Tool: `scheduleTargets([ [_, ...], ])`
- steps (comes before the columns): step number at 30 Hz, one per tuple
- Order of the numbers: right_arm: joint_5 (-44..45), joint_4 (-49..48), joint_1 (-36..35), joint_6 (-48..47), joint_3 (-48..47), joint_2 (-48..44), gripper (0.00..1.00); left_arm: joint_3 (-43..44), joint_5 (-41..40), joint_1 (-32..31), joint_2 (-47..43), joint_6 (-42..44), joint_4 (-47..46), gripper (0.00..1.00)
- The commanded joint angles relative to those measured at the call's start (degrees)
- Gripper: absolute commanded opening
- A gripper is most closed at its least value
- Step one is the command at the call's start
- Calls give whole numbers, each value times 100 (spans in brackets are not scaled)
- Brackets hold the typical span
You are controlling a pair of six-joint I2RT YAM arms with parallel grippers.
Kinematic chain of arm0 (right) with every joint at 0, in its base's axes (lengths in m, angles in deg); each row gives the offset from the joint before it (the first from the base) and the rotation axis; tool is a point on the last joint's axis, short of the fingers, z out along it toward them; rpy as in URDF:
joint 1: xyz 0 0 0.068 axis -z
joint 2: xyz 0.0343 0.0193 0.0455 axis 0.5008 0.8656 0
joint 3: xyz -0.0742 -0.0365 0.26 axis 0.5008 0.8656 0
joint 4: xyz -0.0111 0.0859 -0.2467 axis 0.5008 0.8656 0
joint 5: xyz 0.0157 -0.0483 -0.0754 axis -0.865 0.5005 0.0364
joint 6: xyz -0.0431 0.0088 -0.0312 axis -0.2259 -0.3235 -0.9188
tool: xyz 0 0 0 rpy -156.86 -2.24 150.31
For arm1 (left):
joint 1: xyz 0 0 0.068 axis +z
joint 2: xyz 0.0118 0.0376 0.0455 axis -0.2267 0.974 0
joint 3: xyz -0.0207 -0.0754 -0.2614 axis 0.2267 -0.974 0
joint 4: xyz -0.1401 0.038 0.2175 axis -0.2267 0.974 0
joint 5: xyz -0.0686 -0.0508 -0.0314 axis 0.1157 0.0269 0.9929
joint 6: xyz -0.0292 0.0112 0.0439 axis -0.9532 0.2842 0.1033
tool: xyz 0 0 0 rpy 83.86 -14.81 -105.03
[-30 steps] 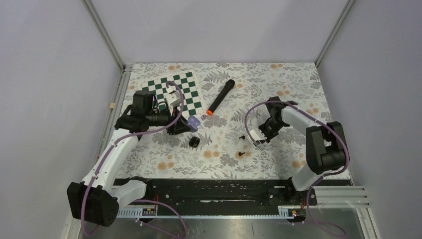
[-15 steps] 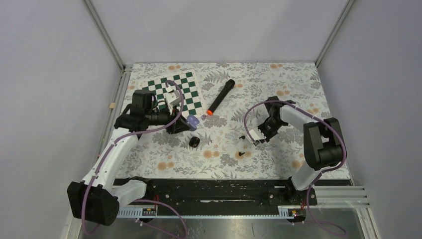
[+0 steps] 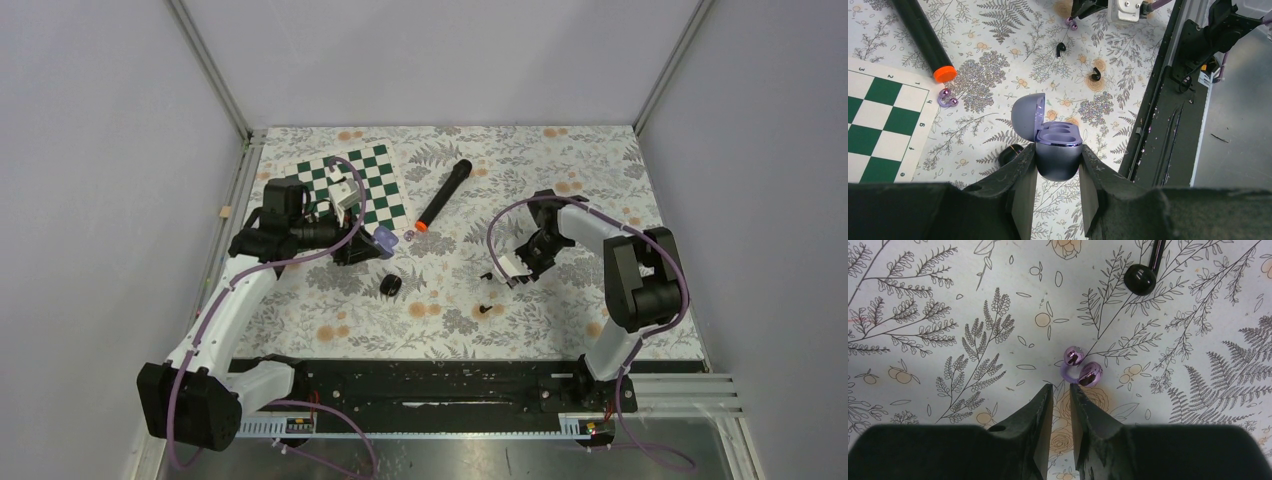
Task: Insert the wireless bluetooth earbuds into the charging case
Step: Pick up the earbud from the center of the board.
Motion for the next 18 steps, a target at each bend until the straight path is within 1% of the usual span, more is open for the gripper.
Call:
scheduleTargets([
  [1,-244,487,-115,-2976,-205,29,27,135,86,64,43,-17,-272,0],
  [9,-294,537,-254,-3031,-250,117,27,136,77,85,94,-65,-345,0],
  [13,-188,474,-272,-3078,-314,227,27,119,77,86,86,-82,-332,0],
  [18,153,448,-274,-3081,-530,433,28,135,59,85,91,-65,-318,0],
])
